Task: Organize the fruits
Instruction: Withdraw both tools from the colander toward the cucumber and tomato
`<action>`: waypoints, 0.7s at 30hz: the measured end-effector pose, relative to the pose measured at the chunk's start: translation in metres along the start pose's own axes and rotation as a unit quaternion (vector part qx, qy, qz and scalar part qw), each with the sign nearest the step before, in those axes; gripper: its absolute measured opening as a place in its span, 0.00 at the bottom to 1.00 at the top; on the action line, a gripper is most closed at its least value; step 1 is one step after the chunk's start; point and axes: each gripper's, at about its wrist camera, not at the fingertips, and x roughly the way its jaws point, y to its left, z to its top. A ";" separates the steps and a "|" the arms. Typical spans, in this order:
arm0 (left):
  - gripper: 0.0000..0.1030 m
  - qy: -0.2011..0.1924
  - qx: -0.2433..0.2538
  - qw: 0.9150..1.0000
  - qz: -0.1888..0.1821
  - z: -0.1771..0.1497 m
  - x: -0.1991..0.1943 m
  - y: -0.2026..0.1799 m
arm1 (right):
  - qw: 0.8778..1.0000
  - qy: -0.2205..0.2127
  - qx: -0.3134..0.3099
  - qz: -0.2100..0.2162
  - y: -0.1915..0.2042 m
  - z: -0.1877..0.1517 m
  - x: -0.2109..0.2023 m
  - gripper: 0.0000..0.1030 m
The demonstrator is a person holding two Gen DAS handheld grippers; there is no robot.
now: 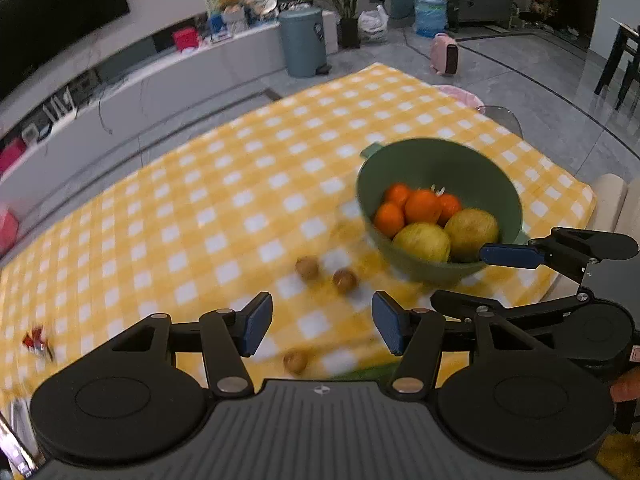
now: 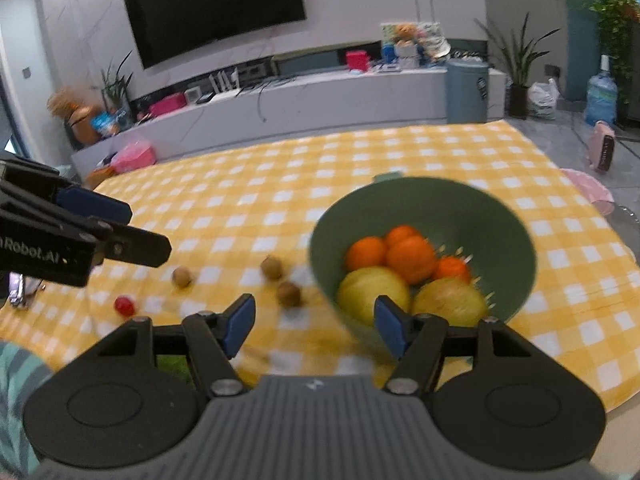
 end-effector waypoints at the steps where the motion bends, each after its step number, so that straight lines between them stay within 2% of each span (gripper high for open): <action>1: 0.66 0.006 -0.006 1.000 -0.002 -0.003 0.000 0.006 | 1.000 0.008 -0.004 0.002 0.004 -0.001 0.001 0.62; 7: 0.66 0.025 -0.029 0.999 -0.009 -0.023 -0.003 0.034 | 0.998 0.042 -0.047 0.007 0.031 -0.007 0.009 0.62; 13: 0.66 0.046 -0.050 0.998 -0.014 -0.044 0.001 0.061 | 0.991 0.080 -0.103 0.029 0.061 -0.019 0.026 0.62; 21: 0.66 0.064 -0.066 0.996 -0.019 -0.066 0.003 0.081 | 0.969 0.111 -0.209 0.071 0.100 -0.026 0.054 0.62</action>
